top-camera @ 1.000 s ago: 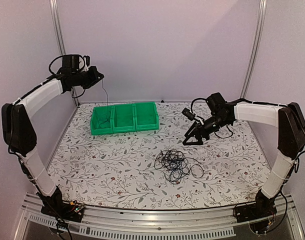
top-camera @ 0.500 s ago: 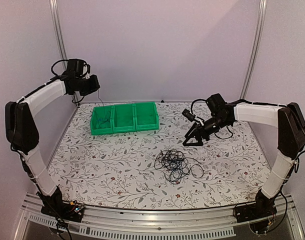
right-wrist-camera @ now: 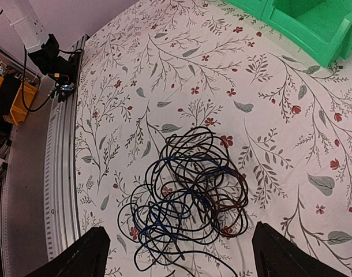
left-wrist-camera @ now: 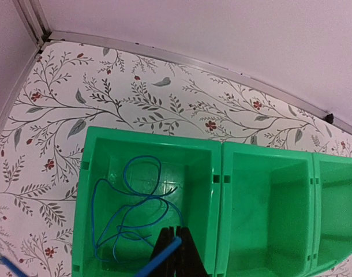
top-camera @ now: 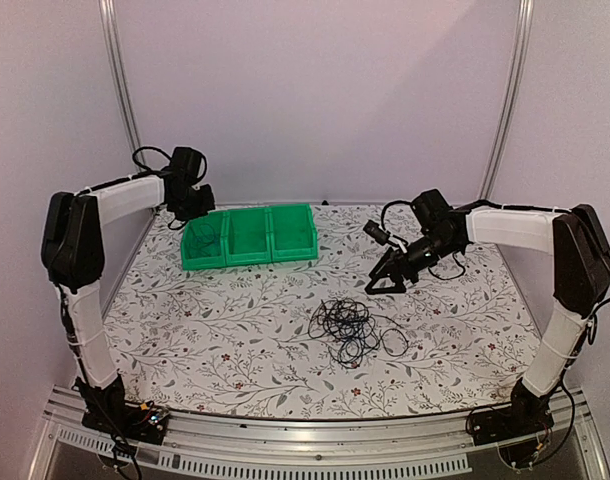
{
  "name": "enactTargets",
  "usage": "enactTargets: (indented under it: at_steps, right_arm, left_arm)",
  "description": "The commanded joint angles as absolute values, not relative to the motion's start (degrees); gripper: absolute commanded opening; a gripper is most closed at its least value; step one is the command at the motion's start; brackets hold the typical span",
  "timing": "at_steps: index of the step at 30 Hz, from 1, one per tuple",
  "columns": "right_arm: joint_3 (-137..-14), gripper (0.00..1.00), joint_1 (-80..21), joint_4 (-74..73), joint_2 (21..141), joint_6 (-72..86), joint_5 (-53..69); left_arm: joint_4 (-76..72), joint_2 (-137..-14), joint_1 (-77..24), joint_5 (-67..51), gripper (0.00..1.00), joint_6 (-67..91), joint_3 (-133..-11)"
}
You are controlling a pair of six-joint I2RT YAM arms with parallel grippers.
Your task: Untangle the cables
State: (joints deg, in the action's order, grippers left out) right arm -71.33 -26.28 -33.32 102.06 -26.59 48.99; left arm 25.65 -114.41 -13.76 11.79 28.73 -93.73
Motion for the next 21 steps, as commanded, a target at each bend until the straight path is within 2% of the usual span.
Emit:
enactTargets:
  at_steps: [1, 16, 17, 21]
  right_arm:
    - [-70.0, 0.9, -26.4, -32.9, 101.2, -26.7, 49.1]
    - [-71.0, 0.9, -26.4, -33.2, 102.5, -26.5, 49.4]
    - [-71.0, 0.9, -26.4, -33.3, 102.4, -26.6, 49.3]
    - [-70.9, 0.9, -26.4, -33.3, 102.2, -26.7, 48.9]
  left_arm:
    - [25.7, -116.2, -15.0, 13.2, 0.0, 30.4, -93.5]
    - [38.3, -127.7, -14.9, 12.1, 0.0, 32.1, -105.1]
    - [38.7, -127.7, -14.9, 12.1, 0.02, 31.9, -105.7]
    - [40.9, -126.2, -14.6, 12.6, 0.26, 31.9, -106.8]
